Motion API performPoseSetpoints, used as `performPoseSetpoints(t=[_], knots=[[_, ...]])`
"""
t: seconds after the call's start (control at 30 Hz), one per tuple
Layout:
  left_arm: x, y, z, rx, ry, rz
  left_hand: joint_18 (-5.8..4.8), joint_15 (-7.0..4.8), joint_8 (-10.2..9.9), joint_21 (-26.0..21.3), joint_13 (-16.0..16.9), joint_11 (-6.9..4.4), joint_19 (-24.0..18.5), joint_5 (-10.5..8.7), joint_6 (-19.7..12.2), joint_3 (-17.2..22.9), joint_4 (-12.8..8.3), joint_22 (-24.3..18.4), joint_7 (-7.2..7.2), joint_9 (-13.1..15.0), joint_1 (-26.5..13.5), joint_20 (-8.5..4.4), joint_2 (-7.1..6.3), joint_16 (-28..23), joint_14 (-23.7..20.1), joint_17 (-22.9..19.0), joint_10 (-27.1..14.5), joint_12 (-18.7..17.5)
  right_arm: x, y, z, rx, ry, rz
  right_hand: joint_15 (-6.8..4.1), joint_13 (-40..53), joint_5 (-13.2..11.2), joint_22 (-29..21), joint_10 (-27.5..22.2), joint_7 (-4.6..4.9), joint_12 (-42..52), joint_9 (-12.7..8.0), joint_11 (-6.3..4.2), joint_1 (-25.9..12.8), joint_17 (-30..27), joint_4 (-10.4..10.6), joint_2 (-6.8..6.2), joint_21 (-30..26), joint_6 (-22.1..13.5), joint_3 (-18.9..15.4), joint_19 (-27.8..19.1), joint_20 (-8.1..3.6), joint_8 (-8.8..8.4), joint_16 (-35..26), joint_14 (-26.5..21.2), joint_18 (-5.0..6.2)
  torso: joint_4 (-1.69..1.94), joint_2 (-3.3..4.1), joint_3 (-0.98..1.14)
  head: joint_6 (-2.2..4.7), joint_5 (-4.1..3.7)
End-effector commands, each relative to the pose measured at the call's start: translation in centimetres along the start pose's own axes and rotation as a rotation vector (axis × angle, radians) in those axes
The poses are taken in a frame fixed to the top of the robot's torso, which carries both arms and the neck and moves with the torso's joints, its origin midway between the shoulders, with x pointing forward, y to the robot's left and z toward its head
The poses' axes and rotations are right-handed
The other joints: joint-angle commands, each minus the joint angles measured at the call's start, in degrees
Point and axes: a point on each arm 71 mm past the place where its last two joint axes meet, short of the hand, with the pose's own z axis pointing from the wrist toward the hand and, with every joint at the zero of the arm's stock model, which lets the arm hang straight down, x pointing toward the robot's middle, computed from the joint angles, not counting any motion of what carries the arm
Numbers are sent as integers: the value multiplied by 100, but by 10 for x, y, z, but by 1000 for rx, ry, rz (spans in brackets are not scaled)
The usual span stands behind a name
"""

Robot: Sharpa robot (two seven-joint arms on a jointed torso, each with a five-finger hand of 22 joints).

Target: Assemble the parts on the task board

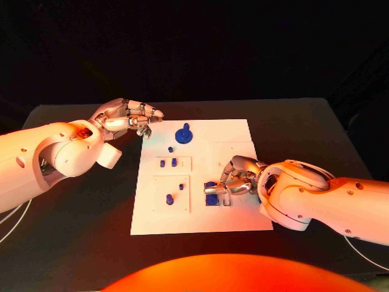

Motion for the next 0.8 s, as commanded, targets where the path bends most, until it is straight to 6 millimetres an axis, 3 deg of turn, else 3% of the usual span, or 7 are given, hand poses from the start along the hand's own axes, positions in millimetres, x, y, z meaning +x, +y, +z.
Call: performPoseSetpoints(t=[0.03, 0.17, 0.6, 0.8], knots=[[1, -1, 0, 9, 6, -8, 90, 15, 23, 35, -8, -6, -31, 28, -51, 23, 23, 4, -8, 10, -58, -7, -12, 32, 21, 11, -48, 43, 0, 1, -3, -21, -10, -18, -41, 1510, 35, 639, 595, 10, 22, 17, -46, 84, 1510, -4, 177, -26, -25, 86, 116, -25, 45, 30, 598, -26, 6, -1, 4, 2, 0], [1, -1, 0, 9, 4, -8, 90, 15, 23, 35, -8, -6, -31, 28, -51, 23, 23, 4, -8, 10, -58, -7, -12, 32, 21, 11, -48, 43, 1, 0, -7, -32, 4, -20, -46, 1510, 189, 655, 595, 4, 22, 32, -52, 413, 1510, -23, 340, -22, -35, 251, 124, -28, 52, 30, 598, -28, 5, 1, 7, -1, 9], [0, -1, 0, 7, 2, -8, 91, 14, 28, 35, -9, -8, -32, 29, -55, 29, 23, 3, -10, 11, -58, -7, -8, 34, 22, 13, -49, 47, 7, -4, -18, -38, 54, -17, -49, 1510, 215, 690, 595, 0, 22, 37, -55, 731, 1510, -33, 288, 18, -37, 294, 141, -32, 50, 30, 598, -38, -8, -2, 2, -16, 13], [0, -1, 0, 7, 4, -8, 91, 14, 28, 35, -9, -8, -32, 29, -55, 29, 23, 3, -10, 11, -58, -7, -8, 34, 22, 13, -49, 47, 7, -6, -16, -31, 51, -23, -50, 1510, 258, 701, 595, 0, 22, 37, -57, 784, 1510, -27, 332, 31, -33, 317, 147, -33, 49, 30, 598, -41, 7, -4, 2, -8, -4]])
